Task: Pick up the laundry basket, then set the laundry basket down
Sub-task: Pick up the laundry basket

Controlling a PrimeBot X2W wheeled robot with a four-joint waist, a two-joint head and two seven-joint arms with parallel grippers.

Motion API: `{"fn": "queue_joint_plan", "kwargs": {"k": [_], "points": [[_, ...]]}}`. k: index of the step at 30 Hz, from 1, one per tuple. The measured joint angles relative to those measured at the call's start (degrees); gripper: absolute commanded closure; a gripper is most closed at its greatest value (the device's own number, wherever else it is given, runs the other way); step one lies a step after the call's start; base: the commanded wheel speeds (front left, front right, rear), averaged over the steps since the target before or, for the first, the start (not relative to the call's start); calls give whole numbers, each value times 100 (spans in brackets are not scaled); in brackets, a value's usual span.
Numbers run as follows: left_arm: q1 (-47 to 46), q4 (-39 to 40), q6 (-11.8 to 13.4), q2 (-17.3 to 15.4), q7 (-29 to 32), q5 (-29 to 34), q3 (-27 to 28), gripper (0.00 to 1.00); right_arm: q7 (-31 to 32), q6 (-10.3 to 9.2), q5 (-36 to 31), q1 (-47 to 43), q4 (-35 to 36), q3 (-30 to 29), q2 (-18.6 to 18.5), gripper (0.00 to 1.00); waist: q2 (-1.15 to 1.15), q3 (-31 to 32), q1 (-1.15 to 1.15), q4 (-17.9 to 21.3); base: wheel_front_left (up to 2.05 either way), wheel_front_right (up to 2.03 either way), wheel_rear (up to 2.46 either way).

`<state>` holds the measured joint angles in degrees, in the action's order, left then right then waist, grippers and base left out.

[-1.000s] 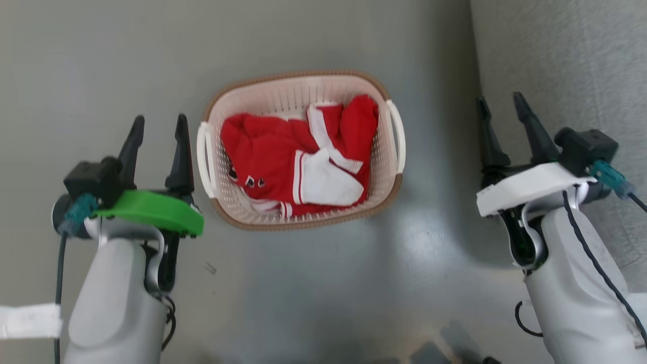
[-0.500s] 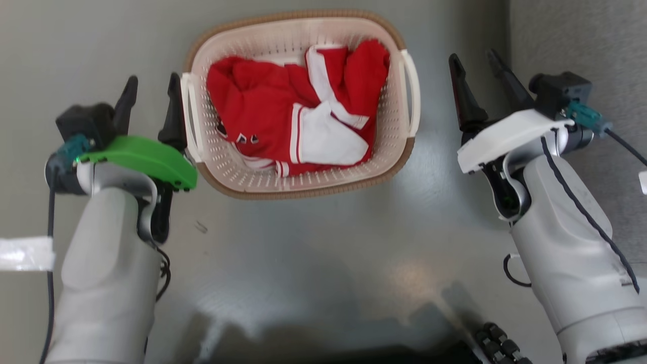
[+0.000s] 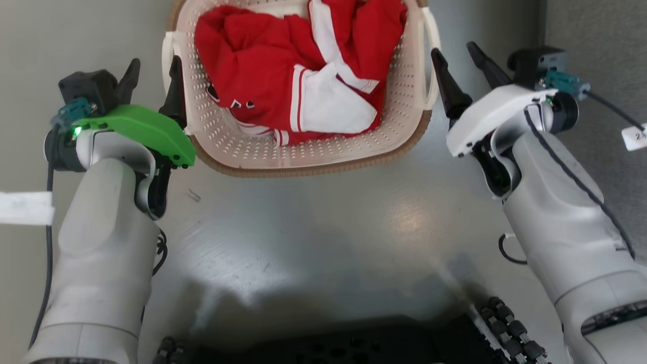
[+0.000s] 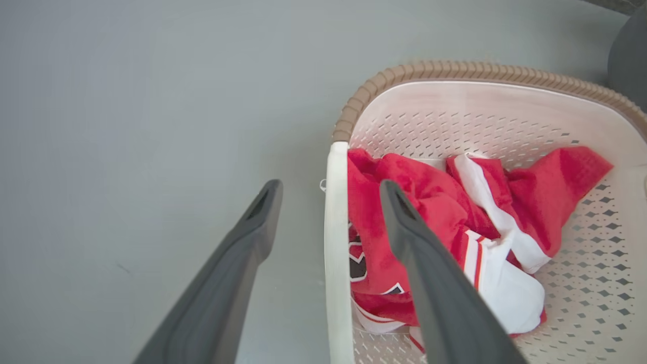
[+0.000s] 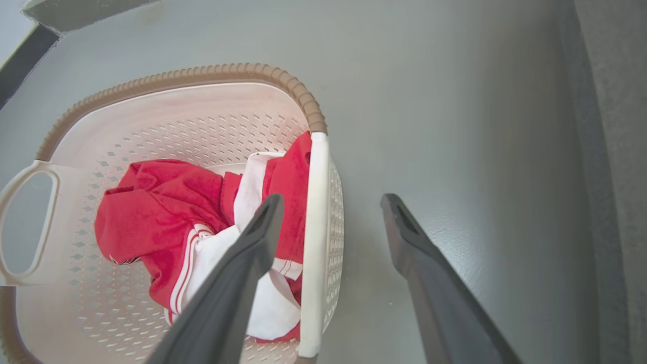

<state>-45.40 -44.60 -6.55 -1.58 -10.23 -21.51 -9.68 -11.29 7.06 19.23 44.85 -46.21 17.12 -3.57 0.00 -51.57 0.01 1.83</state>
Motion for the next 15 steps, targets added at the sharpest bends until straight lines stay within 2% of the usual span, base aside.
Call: {"fn": "queue_joint_plan", "kwargs": {"k": [15], "points": [[-680, -617, -48, 22, 240, -103, -275, 0, 73, 0, 465, 716, -456, 552, -10, 0, 0, -563, 0, -88, 0, 0, 0]]}}
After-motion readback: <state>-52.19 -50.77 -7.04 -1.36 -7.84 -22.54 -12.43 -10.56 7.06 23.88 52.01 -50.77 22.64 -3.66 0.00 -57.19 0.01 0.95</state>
